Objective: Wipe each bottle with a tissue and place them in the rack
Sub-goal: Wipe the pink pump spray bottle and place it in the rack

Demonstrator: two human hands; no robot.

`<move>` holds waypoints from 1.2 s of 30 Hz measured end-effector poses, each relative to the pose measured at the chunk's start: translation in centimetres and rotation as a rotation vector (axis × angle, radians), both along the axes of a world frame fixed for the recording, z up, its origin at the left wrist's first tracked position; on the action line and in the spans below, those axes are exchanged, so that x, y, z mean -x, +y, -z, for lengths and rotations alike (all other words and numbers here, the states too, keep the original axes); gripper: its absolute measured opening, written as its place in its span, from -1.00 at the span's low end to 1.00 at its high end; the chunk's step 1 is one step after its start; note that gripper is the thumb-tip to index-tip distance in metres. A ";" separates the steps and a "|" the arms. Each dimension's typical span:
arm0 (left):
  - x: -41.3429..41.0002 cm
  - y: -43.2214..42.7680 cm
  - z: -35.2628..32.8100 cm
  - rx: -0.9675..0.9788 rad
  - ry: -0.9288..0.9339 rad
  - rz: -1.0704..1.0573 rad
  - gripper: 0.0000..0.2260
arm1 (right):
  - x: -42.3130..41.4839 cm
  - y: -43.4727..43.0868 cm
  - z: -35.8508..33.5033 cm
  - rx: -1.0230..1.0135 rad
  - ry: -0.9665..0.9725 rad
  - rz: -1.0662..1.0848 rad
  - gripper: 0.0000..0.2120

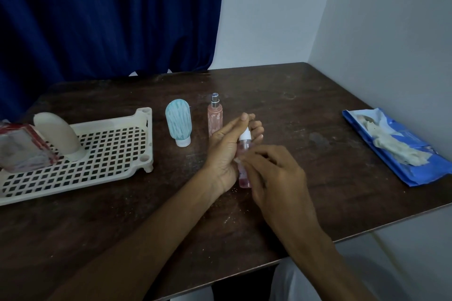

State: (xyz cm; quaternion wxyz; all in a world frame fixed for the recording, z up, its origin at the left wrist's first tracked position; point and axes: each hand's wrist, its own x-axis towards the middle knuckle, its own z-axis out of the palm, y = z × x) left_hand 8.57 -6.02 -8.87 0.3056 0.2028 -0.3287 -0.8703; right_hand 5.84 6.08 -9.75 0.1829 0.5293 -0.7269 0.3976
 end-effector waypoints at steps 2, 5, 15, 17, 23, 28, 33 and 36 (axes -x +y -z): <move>0.1 0.1 0.1 0.031 -0.017 -0.005 -0.83 | 0.0 0.7 0.5 0.011 0.013 0.010 -0.67; 0.0 0.1 0.1 0.062 -0.019 -0.007 -0.82 | 0.9 0.7 0.8 0.055 0.008 0.030 -0.85; -0.1 -0.3 -0.2 0.080 -0.040 0.004 -0.75 | 0.7 0.4 0.8 0.114 -0.165 -0.026 -0.84; 0.0 -0.5 0.0 0.085 -0.048 -0.043 -0.74 | 0.5 1.1 1.4 0.081 -0.169 -0.054 -0.82; 0.0 -0.5 0.4 0.221 -0.088 -0.094 -0.72 | 0.6 1.9 1.9 0.088 -0.204 -0.084 -0.80; -0.1 -0.2 0.3 0.311 -0.113 -0.102 -0.75 | 1.6 0.2 0.6 0.118 -0.225 -0.083 -0.88; -0.3 0.0 0.3 0.308 -0.065 -0.060 -0.74 | 2.2 -1.0 0.3 0.126 -0.272 -0.088 -0.85; -0.1 -0.2 0.3 0.335 -0.071 -0.090 -0.73 | 1.9 0.0 0.9 0.093 -0.304 -0.106 -0.87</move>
